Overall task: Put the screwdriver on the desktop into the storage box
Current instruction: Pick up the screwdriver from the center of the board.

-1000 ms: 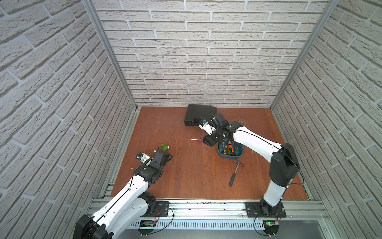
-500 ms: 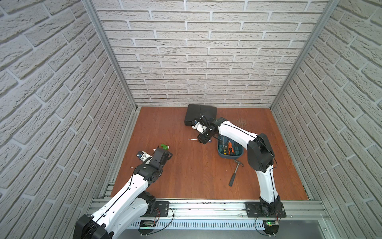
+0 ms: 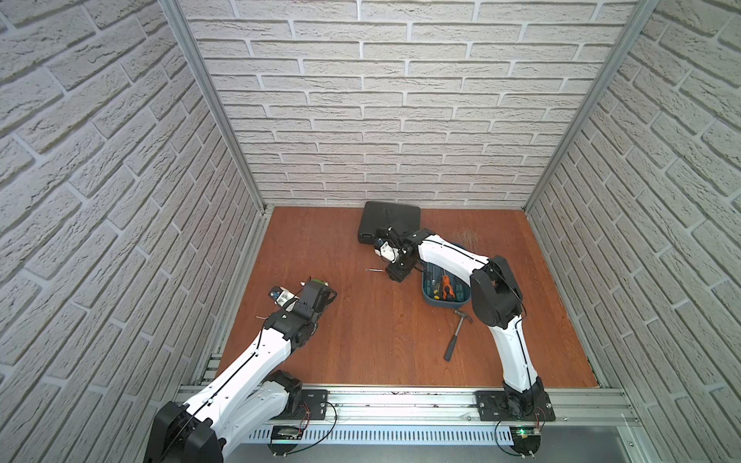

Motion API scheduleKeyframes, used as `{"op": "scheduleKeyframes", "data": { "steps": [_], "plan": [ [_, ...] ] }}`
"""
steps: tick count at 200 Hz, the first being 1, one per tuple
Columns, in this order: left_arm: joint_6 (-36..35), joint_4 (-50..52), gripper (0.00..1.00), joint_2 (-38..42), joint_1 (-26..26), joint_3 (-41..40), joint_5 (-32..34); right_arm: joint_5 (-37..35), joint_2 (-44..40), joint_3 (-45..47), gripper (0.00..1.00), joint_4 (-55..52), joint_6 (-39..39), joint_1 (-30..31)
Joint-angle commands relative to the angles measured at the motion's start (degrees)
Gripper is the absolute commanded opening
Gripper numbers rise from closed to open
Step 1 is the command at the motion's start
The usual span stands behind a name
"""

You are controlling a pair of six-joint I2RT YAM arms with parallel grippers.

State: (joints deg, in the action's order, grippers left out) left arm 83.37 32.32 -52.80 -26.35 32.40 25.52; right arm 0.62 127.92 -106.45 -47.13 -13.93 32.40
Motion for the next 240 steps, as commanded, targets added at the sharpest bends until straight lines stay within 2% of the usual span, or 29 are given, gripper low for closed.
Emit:
{"op": "scheduleKeyframes", "data": {
  "steps": [1,110,164,191,240],
  "plan": [
    [-2.11,-1.47,0.62,-0.92,0.41,1.28,-0.12,-1.23,1.34,-1.02,0.58,-0.76,-0.96,-0.23],
    [-3.23,-2.17,0.62,-3.58,0.42,2.47,-0.47,-1.77,5.19,-4.28,0.57,-2.19,-3.38,-1.1],
    [-3.27,-2.34,0.62,-4.39,0.44,2.74,-0.64,-0.27,7.79,-5.81,0.53,-3.45,-3.07,-1.2],
    [-3.15,-2.27,0.62,-4.4,0.42,2.75,-0.56,0.22,8.32,-5.9,0.45,-4.16,-2.84,-1.14],
    [-3.11,-2.43,0.62,-4.5,0.42,2.67,-0.56,-0.67,7.77,-4.78,0.18,-5.51,-2.99,-1.2]
  ]
}}
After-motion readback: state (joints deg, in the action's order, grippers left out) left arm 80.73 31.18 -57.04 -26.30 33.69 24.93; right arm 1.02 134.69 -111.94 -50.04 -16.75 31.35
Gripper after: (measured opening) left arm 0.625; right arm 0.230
